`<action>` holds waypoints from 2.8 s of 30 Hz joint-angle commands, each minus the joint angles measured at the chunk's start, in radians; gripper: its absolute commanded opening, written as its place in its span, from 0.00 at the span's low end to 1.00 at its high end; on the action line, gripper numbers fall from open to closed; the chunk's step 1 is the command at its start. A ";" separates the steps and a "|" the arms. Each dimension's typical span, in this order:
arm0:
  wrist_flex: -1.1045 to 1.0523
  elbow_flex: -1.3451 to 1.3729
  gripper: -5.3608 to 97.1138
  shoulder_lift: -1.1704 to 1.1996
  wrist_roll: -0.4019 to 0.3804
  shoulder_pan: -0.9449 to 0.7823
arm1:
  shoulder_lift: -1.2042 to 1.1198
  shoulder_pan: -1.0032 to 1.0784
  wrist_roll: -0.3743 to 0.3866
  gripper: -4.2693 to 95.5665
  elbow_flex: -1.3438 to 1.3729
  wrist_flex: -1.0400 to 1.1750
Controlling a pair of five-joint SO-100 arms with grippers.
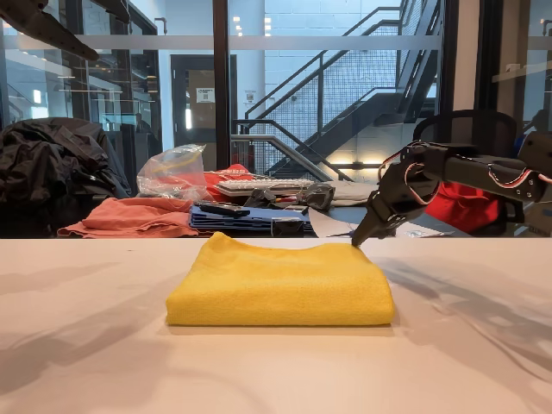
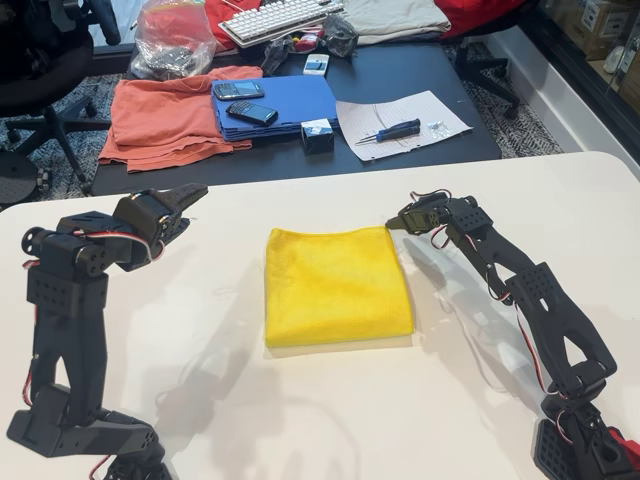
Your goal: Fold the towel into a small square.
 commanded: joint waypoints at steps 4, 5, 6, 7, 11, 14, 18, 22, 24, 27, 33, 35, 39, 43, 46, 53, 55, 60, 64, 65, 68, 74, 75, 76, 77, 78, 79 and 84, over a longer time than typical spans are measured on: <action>-0.091 -0.020 0.24 0.023 0.123 0.023 | 0.018 0.002 0.000 0.28 -0.018 0.002; -0.081 -0.015 0.24 0.023 0.166 0.023 | 0.018 0.002 0.000 0.28 -0.018 0.002; -0.060 -0.005 0.24 0.023 0.210 0.014 | 0.018 0.002 0.000 0.28 -0.018 0.002; -0.021 -0.006 0.24 0.023 0.258 0.011 | 0.018 0.002 0.000 0.28 -0.020 0.002; 0.245 -0.018 0.23 0.023 0.434 -0.064 | 0.018 0.002 0.000 0.28 -0.020 0.003; 0.471 -0.020 0.16 0.023 0.554 -0.137 | 0.018 0.002 0.000 0.28 -0.020 0.003; 0.689 -0.020 0.03 0.023 0.678 -0.218 | 0.018 0.011 0.000 0.28 -0.018 0.003; 0.664 -0.031 0.06 0.020 0.693 -0.238 | 0.018 0.012 0.000 0.28 -0.017 0.005; 0.649 -0.043 0.05 0.017 0.695 -0.235 | 0.026 0.012 0.000 0.28 -0.018 0.005; 0.675 -0.063 0.05 0.021 0.695 -0.236 | 0.057 0.011 0.000 0.28 -0.008 0.005; 0.736 -0.178 0.05 0.021 0.693 -0.225 | 0.072 0.002 0.000 0.28 -0.006 0.005; 0.764 -0.249 0.05 0.029 0.690 -0.224 | 0.072 0.002 0.000 0.28 -0.006 0.005; 0.848 -0.371 0.05 0.054 0.684 -0.230 | 0.077 0.003 0.000 0.28 -0.006 0.005; 0.962 -0.446 0.05 0.061 0.695 -0.249 | 0.077 0.011 0.000 0.28 -0.006 0.005; 1.003 -0.494 0.05 0.067 0.721 -0.307 | 0.074 0.012 0.000 0.28 -0.006 0.005; 0.991 -0.469 0.05 0.041 0.756 -0.402 | 0.078 0.005 0.000 0.28 -0.008 0.026; 0.979 -0.459 0.05 0.002 0.758 -0.402 | 0.078 0.005 0.000 0.28 -0.014 0.054; 0.976 -0.508 0.05 -0.101 0.756 -0.373 | 0.078 0.002 0.000 0.28 -0.018 0.081; 0.971 -0.512 0.05 -0.101 0.747 -0.341 | 0.078 0.002 0.000 0.28 -0.018 0.074; 0.960 -0.512 0.05 -0.101 0.747 -0.327 | 0.078 0.002 0.000 0.28 -0.018 0.071; 0.882 -0.512 0.05 -0.101 0.747 -0.273 | 0.077 0.003 0.000 0.28 -0.018 0.071; 0.698 -0.511 0.05 -0.101 0.747 -0.184 | 0.077 0.011 0.000 0.28 -0.018 0.075; 0.673 -0.511 0.05 -0.101 0.746 -0.173 | 0.077 0.011 0.000 0.28 -0.018 0.077; 0.652 -0.509 0.05 -0.104 0.746 -0.163 | 0.077 0.011 0.000 0.28 -0.018 0.078; 0.634 -0.509 0.05 -0.109 0.746 -0.152 | 0.077 0.011 0.000 0.28 -0.018 0.078; 0.621 -0.508 0.06 -0.112 0.744 -0.140 | 0.078 0.011 0.000 0.28 -0.018 0.078; 0.614 -0.505 0.06 -0.114 0.744 -0.129 | 0.078 0.011 0.000 0.28 -0.018 0.080; 0.640 -0.489 0.15 -0.115 0.742 -0.087 | 0.078 0.011 0.000 0.28 -0.018 0.080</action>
